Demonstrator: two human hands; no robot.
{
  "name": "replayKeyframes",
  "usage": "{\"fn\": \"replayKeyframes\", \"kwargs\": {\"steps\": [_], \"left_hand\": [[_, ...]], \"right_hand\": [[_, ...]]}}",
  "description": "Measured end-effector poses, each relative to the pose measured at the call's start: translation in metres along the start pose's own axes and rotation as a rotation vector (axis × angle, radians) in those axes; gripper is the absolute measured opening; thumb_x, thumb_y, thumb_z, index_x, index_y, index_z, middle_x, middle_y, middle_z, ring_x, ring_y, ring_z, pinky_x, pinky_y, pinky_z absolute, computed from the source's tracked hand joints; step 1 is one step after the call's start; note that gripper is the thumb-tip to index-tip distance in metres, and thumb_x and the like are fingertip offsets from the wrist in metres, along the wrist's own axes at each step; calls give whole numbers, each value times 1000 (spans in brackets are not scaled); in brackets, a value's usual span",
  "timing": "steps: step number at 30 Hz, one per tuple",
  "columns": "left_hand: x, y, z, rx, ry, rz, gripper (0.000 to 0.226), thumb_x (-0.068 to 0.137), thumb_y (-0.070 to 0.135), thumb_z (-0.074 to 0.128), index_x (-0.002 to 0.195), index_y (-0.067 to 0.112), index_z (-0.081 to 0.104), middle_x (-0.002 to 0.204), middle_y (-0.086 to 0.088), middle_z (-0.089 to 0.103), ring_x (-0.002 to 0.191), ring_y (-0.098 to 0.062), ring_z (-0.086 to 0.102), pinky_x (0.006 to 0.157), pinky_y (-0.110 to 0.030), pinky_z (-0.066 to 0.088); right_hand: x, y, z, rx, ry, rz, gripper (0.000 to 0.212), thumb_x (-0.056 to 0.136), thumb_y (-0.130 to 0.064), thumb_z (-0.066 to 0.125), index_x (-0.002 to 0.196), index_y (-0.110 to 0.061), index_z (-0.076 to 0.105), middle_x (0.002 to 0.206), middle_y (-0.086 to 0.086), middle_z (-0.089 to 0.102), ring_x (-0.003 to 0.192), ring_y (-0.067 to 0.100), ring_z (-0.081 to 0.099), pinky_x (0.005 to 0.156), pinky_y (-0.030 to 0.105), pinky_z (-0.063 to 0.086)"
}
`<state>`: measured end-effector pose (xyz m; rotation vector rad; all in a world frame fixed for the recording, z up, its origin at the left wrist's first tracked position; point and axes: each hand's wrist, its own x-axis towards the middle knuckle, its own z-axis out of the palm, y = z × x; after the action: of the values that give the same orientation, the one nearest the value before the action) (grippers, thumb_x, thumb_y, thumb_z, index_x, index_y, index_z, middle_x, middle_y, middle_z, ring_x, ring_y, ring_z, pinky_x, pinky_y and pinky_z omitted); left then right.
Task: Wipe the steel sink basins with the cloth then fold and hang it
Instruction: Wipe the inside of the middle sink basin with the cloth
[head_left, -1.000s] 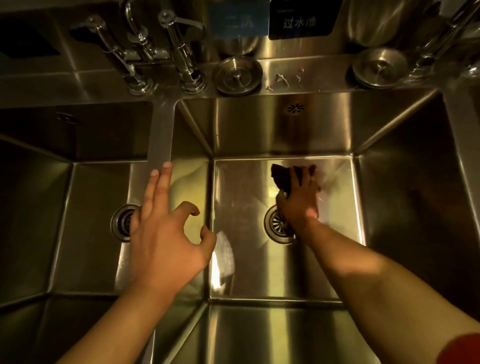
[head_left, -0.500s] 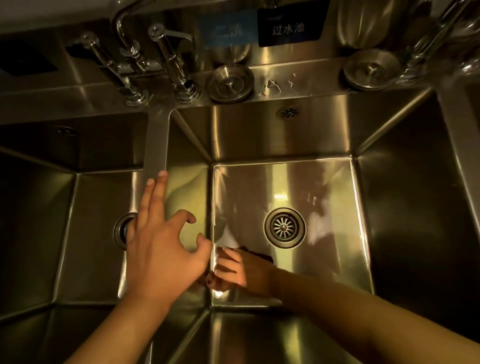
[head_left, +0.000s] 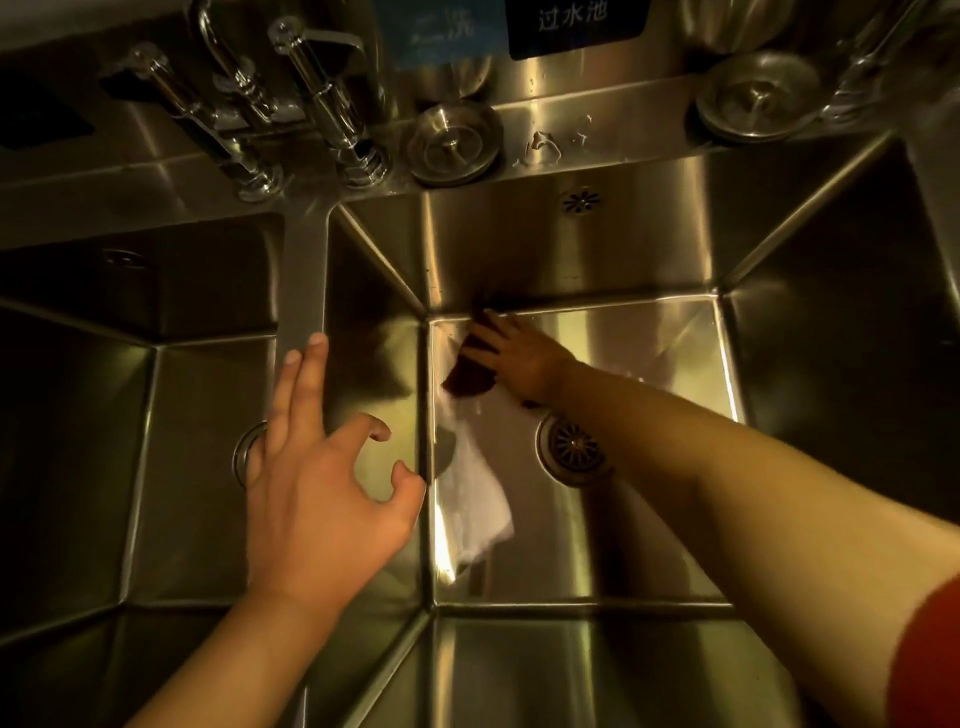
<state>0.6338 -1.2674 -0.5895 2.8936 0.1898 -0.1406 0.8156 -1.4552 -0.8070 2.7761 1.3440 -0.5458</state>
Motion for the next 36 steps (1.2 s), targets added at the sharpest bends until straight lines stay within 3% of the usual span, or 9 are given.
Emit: {"fn": "replayKeyframes", "kwargs": {"steps": [7,11,14,17,23,27,33,35,36], "left_hand": [[0,1,-1,-21,-2,-5,28,71,49,60,93,35,71,175,9,4,161,-13,0,109,-60,37],[0,4,-4,-15,-14,-11,28,71,48,61,93,34,71,175,7,5,162,-14,-1,109,-63,38],[0,5,-4,-30,-11,-11,29,70,47,63,93,32,72,175,5,7,161,-14,0,108,-62,40],[0,4,-5,-33,-19,-13,31,69,49,66,94,32,72,175,5,7,161,-14,-1,109,-63,39],[0,4,-5,-51,-17,1,29,69,50,65,90,31,71,175,4,8,162,-16,2,105,-65,41],[0,3,-4,-33,-17,-12,31,69,50,65,92,32,72,175,6,7,162,-15,1,107,-64,39],[-1,3,-3,-21,-14,-16,28,70,49,61,92,35,70,175,9,4,161,-13,-2,109,-65,37],[0,3,-3,-11,-12,-13,29,71,49,62,93,33,72,175,10,3,161,-14,0,108,-67,38],[0,3,-3,-10,-8,-13,28,71,48,63,93,33,72,175,11,3,161,-14,0,107,-68,38]], "right_hand": [[-97,79,33,97,125,368,64,95,-16,54,157,-16,38,162,16,33,145,45,32,115,57,31],[-146,78,54,239,102,706,75,90,-21,63,158,-12,32,161,20,28,147,45,25,118,52,29],[-182,54,67,299,169,831,65,89,-13,58,152,-10,43,151,23,42,136,46,37,110,51,38],[-225,18,83,261,248,678,57,89,-20,50,145,-13,49,142,19,49,123,43,47,96,51,44],[-258,-54,111,135,-57,16,83,82,-43,61,158,-19,36,162,12,34,149,41,31,114,61,34],[-221,-87,112,12,-48,-351,69,93,-50,54,155,-24,38,159,7,41,147,35,38,114,55,36],[-133,-107,94,-146,-100,-612,51,109,-40,36,155,-18,40,161,3,40,154,32,24,119,50,29],[-112,-101,83,7,-159,-398,56,110,-42,30,156,-11,37,149,-27,48,155,7,16,126,49,11],[-100,-92,76,94,-23,-267,59,109,-43,26,158,-11,33,146,-36,45,154,-1,12,126,48,2]]}}
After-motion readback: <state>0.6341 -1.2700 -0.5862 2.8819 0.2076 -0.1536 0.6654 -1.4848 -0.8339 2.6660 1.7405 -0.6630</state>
